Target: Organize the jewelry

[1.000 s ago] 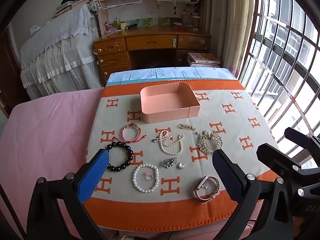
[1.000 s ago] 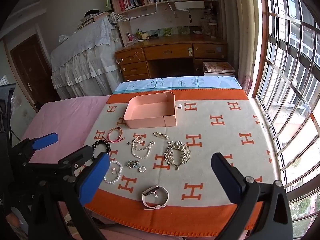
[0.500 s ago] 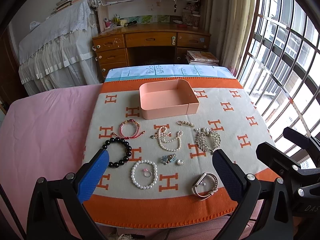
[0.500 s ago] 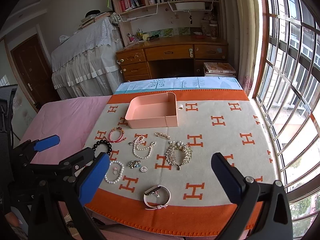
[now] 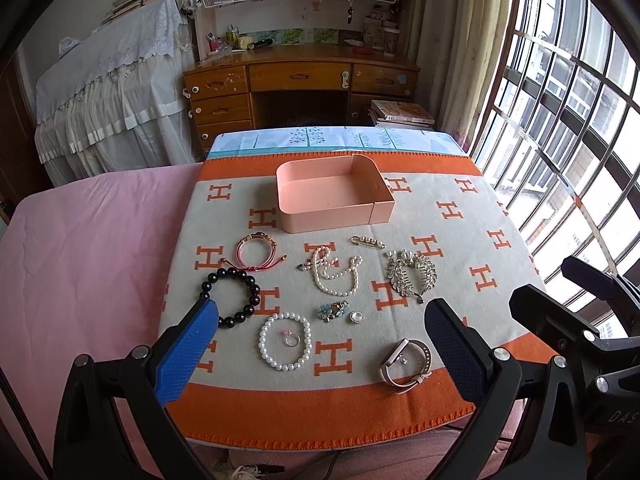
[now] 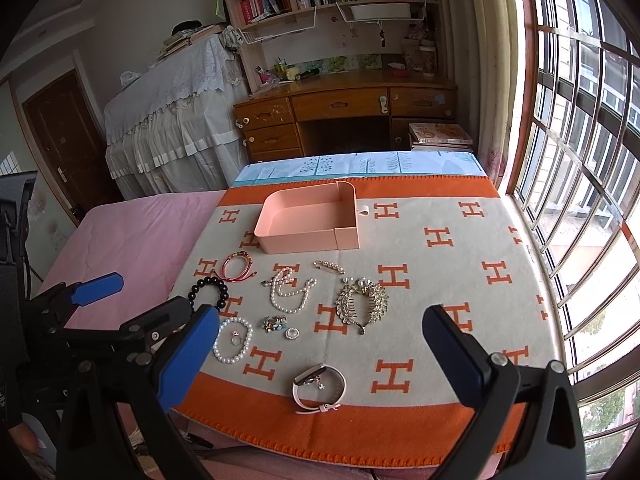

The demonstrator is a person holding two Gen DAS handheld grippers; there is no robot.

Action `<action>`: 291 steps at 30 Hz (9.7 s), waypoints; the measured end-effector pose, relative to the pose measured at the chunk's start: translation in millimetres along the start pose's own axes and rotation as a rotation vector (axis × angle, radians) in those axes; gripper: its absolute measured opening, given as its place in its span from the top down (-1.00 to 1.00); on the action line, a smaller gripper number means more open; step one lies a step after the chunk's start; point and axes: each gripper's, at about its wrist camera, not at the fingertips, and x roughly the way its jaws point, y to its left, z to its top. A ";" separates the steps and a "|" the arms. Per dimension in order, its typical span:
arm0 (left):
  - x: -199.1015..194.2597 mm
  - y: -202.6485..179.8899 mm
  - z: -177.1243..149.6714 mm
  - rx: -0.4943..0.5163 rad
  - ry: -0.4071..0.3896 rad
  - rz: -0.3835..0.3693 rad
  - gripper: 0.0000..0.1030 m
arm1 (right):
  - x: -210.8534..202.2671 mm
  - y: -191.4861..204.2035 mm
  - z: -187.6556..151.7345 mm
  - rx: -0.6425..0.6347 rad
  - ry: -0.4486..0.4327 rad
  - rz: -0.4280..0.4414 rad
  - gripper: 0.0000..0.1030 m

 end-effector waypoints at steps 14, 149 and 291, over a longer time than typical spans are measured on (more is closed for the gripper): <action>-2.8 -1.0 -3.1 0.000 0.000 0.011 -0.98 | -4.5 6.3 -1.6 0.002 -0.010 0.009 -0.98; 184.6 40.1 164.3 -0.018 0.039 -0.086 0.75 | 150.8 -1.2 174.7 0.012 -0.120 0.196 0.90; 67.4 89.3 -1.0 -0.117 -0.085 -0.323 0.90 | 145.7 4.8 -44.7 -0.204 0.208 0.127 -0.18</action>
